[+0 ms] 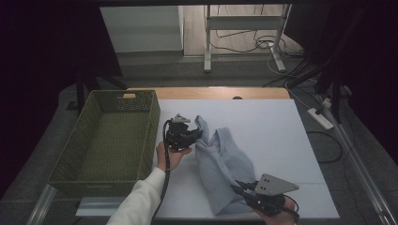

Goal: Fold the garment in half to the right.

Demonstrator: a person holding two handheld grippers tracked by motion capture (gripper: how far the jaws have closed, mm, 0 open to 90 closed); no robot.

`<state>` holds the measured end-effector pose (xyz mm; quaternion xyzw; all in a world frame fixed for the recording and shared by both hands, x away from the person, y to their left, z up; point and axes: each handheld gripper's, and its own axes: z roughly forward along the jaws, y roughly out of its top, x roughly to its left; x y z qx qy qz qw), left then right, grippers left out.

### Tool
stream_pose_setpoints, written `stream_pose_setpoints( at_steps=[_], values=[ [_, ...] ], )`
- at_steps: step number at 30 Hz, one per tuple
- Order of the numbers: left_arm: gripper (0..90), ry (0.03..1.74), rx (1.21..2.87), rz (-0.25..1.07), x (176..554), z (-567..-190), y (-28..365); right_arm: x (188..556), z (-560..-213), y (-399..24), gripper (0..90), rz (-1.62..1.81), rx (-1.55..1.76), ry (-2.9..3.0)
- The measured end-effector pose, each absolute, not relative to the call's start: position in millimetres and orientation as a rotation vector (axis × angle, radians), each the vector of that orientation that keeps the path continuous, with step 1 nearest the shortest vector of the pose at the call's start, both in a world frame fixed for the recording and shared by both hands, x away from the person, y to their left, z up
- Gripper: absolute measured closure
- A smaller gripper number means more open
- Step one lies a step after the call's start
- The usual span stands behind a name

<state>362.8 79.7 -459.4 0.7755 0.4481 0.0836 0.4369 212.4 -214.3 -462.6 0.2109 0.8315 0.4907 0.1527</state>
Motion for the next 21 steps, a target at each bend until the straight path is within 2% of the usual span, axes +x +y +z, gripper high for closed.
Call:
stream_pose_setpoints(
  at_steps=[21],
  values=[
    [82.2, 1.105, 1.967, 0.198, 367, -463, 64, 215, -469, -228, 81.9, 1.362, 0.664, 2.416]
  ],
)
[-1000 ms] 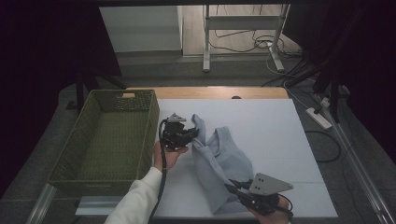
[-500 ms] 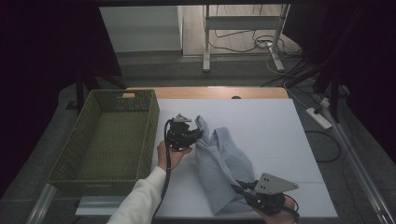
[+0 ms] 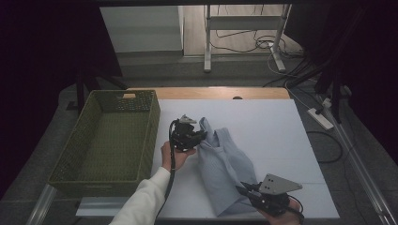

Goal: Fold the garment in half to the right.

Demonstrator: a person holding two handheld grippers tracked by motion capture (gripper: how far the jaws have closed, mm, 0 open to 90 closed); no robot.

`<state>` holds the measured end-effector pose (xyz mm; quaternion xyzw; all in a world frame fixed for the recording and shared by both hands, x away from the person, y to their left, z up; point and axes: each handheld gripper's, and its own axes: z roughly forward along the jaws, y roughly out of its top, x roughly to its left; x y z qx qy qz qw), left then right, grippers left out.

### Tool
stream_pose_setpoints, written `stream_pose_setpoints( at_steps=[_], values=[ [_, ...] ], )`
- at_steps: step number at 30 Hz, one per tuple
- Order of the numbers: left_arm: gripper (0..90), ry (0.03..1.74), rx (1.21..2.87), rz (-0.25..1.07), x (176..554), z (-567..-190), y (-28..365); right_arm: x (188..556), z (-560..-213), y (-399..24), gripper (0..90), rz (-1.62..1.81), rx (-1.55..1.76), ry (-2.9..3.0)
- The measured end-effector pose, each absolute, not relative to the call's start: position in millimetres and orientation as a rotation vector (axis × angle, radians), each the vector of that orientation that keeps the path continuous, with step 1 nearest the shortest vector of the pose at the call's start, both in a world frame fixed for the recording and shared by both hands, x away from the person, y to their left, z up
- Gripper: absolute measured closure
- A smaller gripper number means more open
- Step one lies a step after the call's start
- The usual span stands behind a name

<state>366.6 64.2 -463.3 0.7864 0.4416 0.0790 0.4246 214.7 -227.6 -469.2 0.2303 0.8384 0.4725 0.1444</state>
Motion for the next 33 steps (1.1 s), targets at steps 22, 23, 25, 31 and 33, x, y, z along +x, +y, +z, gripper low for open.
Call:
stream_pose_setpoints(
  at_steps=[22, 23, 25, 31, 33],
  values=[
    [81.8, 1.083, 2.007, 0.195, 370, -465, 48, 213, -472, -238, 82.0, 1.342, 0.689, 2.434],
    [81.9, 1.082, 2.011, 0.194, 371, -466, 47, 213, -472, -238, 82.0, 1.342, 0.693, 2.435],
    [81.8, 1.082, 2.016, 0.188, 372, -467, 44, 213, -473, -239, 81.9, 1.336, 0.697, 2.438],
    [81.8, 1.073, 2.030, 0.187, 375, -469, 35, 213, -474, -244, 82.0, 1.321, 0.727, 2.443],
    [81.8, 1.069, 2.037, 0.187, 376, -470, 32, 213, -474, -246, 82.0, 1.322, 0.738, 2.441]
  ],
)
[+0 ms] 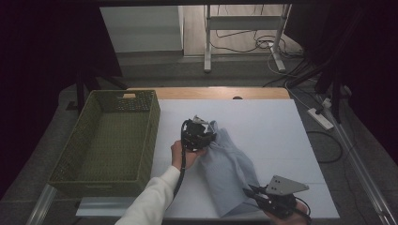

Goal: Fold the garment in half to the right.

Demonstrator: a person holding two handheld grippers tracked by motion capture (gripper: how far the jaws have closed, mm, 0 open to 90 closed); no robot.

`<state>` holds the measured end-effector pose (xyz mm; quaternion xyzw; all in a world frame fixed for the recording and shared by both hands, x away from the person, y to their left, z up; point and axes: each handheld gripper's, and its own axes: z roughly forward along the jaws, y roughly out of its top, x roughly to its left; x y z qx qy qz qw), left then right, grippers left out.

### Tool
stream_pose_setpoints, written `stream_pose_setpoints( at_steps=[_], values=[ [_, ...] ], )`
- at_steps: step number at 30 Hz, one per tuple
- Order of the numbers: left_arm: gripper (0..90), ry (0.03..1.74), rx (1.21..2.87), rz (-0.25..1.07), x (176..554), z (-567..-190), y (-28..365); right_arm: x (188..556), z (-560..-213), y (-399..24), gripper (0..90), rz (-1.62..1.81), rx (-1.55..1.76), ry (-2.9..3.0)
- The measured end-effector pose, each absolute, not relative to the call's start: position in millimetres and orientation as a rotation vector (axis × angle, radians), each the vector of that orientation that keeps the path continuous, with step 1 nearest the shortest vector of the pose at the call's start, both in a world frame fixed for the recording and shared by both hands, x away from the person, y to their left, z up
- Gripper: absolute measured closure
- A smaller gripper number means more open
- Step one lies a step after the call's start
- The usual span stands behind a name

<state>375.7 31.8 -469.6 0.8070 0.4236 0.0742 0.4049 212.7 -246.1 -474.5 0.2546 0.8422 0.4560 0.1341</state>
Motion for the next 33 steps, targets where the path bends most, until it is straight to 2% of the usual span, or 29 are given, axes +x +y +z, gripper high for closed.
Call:
stream_pose_setpoints(
  at_steps=[33],
  values=[
    [80.5, 1.050, 2.107, 0.164, 382, -489, 3, 221, -489, -259, 81.2, 1.206, 0.844, 2.539]
  ],
)
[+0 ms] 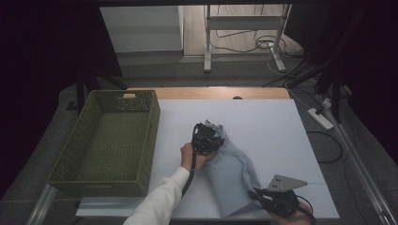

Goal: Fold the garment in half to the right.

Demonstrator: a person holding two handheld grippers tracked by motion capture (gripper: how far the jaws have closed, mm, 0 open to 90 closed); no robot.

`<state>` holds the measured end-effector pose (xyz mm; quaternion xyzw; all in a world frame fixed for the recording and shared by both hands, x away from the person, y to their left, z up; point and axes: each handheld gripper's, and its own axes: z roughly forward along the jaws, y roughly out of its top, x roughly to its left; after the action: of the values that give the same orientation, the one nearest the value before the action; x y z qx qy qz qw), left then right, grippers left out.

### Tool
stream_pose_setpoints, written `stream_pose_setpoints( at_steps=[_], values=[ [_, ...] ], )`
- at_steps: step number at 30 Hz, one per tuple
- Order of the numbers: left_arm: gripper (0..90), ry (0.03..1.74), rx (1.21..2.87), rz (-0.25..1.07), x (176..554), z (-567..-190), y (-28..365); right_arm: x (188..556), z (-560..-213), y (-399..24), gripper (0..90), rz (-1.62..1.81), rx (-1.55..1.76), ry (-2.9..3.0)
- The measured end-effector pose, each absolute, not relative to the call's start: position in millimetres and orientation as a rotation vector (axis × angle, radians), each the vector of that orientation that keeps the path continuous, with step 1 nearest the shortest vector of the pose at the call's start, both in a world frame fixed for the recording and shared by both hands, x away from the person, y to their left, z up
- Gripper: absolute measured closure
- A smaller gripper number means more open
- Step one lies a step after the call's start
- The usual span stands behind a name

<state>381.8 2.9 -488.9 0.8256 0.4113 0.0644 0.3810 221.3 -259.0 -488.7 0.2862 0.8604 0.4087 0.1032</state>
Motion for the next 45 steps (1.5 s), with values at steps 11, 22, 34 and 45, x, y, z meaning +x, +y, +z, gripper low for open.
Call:
stream_pose_setpoints(
  at_steps=[11, 22, 34, 45],
  values=[
    [79.6, 1.053, 2.102, 0.151, 384, -491, 3, 222, -489, -260, 80.6, 1.213, 0.850, 2.536],
    [78.4, 1.042, 2.100, 0.147, 384, -492, 1, 221, -489, -263, 80.6, 1.193, 0.872, 2.541],
    [48.3, 1.001, 2.059, 0.155, 382, -484, 3, 224, -494, -264, 63.9, 1.167, 0.913, 2.555],
    [29.0, 0.999, 2.020, 0.187, 376, -469, 17, 222, -486, -265, 42.0, 1.232, 0.929, 2.413]
  ],
)
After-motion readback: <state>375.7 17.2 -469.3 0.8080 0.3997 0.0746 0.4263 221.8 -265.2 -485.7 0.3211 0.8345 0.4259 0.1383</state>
